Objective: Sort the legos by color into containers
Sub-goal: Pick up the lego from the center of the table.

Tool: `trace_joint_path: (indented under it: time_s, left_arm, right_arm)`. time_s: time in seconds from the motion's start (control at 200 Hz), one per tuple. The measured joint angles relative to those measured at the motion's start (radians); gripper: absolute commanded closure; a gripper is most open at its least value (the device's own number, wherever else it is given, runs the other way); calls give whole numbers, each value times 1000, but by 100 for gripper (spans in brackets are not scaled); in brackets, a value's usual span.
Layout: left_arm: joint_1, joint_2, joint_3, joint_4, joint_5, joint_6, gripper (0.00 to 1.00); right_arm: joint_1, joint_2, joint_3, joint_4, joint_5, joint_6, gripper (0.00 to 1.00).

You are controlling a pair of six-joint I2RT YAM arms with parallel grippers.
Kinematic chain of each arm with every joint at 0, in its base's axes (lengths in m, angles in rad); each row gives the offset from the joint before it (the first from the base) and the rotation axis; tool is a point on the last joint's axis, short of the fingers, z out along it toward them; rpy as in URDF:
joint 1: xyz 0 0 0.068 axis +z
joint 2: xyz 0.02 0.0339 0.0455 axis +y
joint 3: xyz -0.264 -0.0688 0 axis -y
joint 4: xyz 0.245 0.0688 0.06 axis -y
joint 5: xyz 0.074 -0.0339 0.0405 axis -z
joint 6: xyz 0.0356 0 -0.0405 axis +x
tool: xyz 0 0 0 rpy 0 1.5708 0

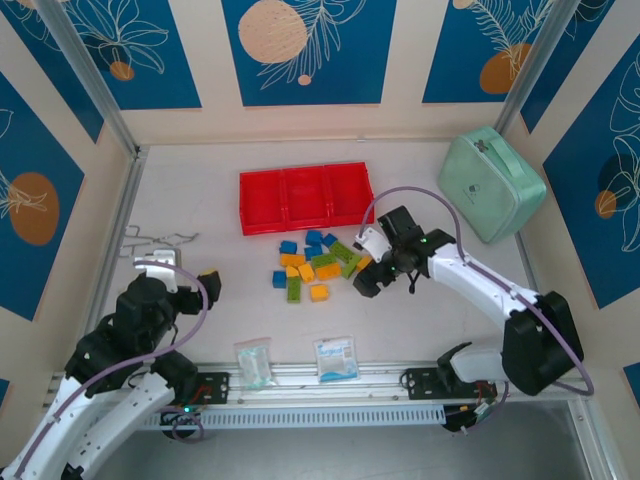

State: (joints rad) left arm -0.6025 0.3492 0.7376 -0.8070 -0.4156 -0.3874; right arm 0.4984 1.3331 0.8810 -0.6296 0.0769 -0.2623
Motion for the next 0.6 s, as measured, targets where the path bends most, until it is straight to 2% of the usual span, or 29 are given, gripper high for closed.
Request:
trace_joint_path:
  time_s: [0.6]
  left_arm:
    - [0, 0, -29, 12, 12, 31, 1]
  right_arm:
    - [-23, 209, 7, 139, 29, -42, 7]
